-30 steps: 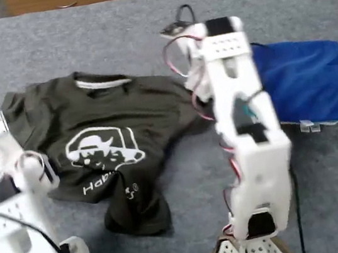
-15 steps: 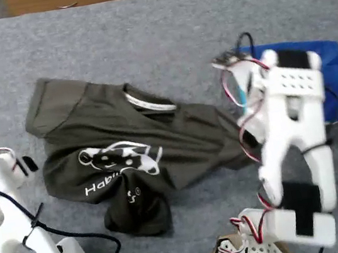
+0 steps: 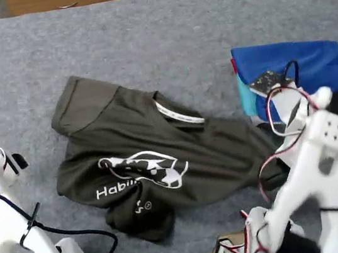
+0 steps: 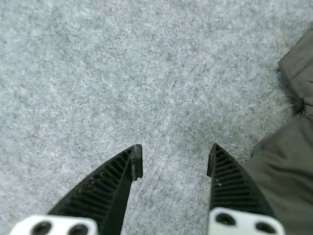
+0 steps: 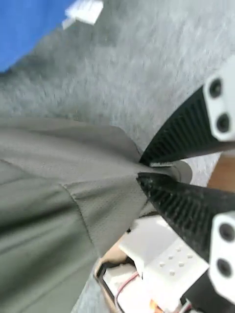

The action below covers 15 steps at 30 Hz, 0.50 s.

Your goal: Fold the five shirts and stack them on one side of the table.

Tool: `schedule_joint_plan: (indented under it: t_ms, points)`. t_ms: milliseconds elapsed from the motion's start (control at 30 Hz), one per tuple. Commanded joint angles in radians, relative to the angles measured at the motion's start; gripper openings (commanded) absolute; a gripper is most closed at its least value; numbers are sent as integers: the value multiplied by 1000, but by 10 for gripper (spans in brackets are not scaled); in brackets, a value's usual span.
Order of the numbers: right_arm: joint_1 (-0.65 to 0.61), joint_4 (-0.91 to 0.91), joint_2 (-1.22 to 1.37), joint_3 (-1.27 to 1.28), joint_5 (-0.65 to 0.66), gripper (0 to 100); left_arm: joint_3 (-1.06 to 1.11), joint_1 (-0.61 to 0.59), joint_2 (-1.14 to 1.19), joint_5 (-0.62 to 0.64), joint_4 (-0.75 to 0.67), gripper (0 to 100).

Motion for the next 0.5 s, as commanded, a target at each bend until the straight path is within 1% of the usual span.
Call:
schedule_joint_plan:
  t_ms: [0, 67, 133, 200, 300, 367, 467]
  points:
    - [1, 18, -139, -13, 25, 160, -49, 0, -1, -8, -11, 224]
    - [-22, 18, -205, -30, 35, 251, -49, 0, -1, -8, -11, 224]
    - [-45, 18, -262, -62, 34, 292, -49, 0, 1, -8, -11, 224]
    - [-81, 17, -297, -105, 26, 280, -49, 0, 1, -8, -11, 224]
    - [-185, 17, -280, -189, -91, 228, -49, 0, 1, -8, -15, 224]
    - [-298, 15, -223, -222, -170, 212, -49, 2, 1, -8, -12, 224]
    - [-542, -32, -47, -237, -347, 220, -44, 5, 1, -6, -12, 224]
